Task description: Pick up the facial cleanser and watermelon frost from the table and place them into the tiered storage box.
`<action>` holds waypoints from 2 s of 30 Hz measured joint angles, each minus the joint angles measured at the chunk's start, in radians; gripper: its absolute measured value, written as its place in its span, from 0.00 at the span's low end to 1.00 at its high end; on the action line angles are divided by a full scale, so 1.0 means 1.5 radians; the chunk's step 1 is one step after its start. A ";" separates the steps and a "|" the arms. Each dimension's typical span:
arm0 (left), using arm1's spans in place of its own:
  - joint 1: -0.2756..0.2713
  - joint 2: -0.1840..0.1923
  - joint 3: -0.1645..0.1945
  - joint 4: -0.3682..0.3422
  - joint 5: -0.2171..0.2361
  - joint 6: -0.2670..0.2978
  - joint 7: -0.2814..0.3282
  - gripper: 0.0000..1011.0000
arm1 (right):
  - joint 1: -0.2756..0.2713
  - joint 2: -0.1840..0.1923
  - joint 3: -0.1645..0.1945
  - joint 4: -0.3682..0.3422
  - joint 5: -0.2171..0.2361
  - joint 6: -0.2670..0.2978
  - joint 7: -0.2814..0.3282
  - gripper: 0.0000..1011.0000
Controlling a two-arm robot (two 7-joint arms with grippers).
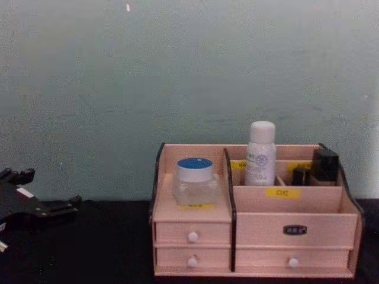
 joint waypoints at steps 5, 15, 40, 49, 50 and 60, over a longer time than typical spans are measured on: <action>0.000 0.000 0.000 0.000 0.000 0.000 0.000 0.99 | -0.013 -0.010 0.011 0.015 -0.006 0.026 -0.013 0.99; 0.000 0.000 0.000 0.000 0.000 0.000 0.000 0.99 | -0.013 -0.026 0.014 0.057 -0.019 0.055 -0.009 0.99; 0.000 0.000 0.000 0.000 0.000 0.000 0.000 0.99 | -0.007 -0.035 0.017 0.077 -0.024 0.063 0.005 0.99; 0.000 0.000 0.000 0.000 0.000 0.000 0.000 0.99 | -0.007 -0.034 0.016 0.076 -0.024 0.062 0.004 0.99; 0.000 0.000 0.000 0.000 0.000 0.000 0.000 0.99 | -0.007 -0.034 0.016 0.076 -0.024 0.062 0.004 0.99; 0.000 0.000 0.000 0.000 0.000 0.000 0.000 0.99 | -0.007 -0.034 0.016 0.076 -0.024 0.062 0.004 0.99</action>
